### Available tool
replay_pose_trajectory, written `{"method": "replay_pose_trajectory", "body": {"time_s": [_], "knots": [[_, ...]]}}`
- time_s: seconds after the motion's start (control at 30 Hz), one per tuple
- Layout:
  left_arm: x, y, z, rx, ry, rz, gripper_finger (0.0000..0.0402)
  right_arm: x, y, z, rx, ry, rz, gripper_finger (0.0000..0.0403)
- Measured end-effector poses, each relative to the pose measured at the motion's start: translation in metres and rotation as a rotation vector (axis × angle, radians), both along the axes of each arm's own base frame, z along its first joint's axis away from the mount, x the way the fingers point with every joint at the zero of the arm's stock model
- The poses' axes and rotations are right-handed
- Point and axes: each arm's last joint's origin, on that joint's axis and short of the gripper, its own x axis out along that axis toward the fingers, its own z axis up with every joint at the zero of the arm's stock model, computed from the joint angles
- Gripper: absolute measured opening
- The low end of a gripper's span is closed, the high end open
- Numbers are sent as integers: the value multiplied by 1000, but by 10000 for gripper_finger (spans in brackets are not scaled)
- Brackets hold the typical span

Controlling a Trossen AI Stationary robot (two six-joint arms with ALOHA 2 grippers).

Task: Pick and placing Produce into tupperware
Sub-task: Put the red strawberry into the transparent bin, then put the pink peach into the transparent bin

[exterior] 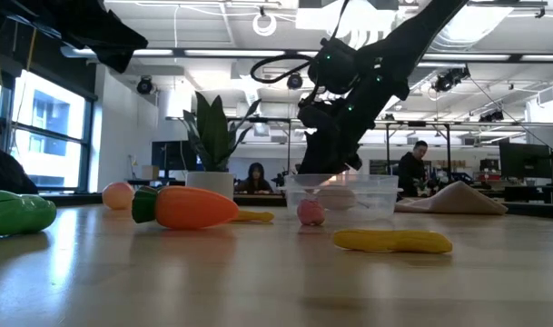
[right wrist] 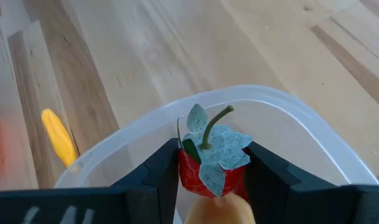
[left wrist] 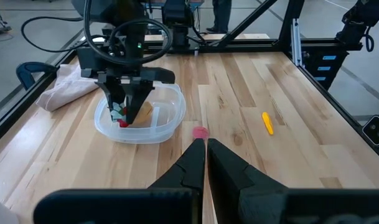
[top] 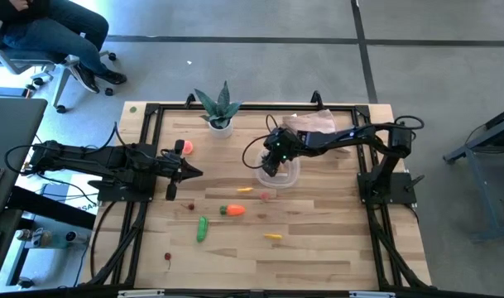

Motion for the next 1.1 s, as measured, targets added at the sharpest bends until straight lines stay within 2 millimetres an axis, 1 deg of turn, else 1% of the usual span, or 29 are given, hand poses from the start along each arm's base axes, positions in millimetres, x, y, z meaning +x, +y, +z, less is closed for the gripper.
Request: {"method": "replay_pose_trajectory", "body": {"time_s": [0.27,0.57,0.97,1.1], "knots": [[0,0,0,0,0,0,7,0,0,0,1,2,1,137],[0,0,0,0,0,0,7,0,0,0,2,2,1,168],[0,0,0,0,0,0,7,0,1,0,14,-1,12,168],[0,0,0,0,0,0,7,6,1,9,55,-28,51,168]]}}
